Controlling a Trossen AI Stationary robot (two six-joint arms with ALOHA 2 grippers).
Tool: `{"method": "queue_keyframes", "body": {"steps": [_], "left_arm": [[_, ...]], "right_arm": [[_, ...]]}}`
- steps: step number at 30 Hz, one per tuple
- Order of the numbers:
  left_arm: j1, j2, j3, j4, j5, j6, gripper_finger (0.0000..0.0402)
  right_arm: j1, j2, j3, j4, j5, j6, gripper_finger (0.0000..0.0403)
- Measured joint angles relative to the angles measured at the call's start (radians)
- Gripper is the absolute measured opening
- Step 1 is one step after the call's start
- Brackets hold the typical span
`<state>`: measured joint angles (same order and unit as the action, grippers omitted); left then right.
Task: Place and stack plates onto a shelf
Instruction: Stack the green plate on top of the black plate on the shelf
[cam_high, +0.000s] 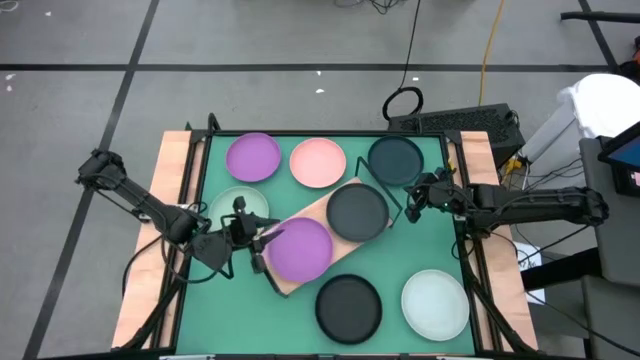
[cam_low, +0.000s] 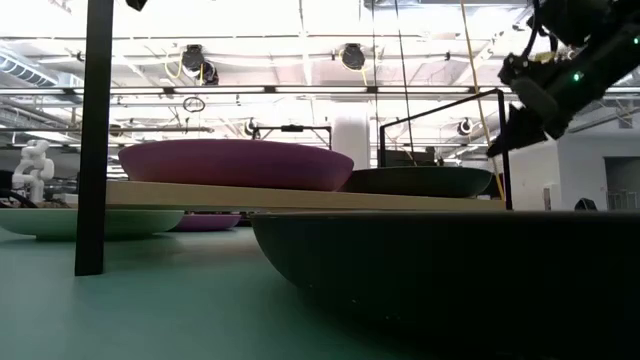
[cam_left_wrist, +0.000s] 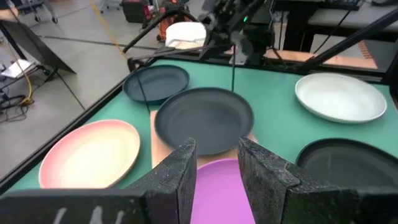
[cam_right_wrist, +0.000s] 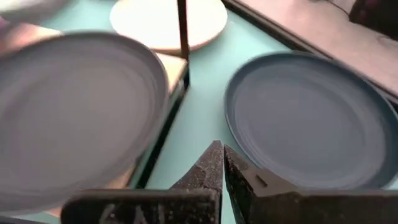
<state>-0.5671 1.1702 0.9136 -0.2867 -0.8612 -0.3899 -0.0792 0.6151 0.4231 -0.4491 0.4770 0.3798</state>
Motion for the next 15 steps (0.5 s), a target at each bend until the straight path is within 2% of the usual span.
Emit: {"method": "queue_keyframes", "body": {"steps": [8,15], "left_arm": [[0.002,-0.044,0.0,-0.15,-0.013,-0.079,0.0124],[0.022,-0.112,0.0,-0.39,-0.012,-0.296,0.0124]], "right_arm": [[0.008,0.0,0.091,-0.069,0.047,-0.023,0.0],[0.009,-0.014,0.161,-0.117,0.051,-0.077,0.0]]}}
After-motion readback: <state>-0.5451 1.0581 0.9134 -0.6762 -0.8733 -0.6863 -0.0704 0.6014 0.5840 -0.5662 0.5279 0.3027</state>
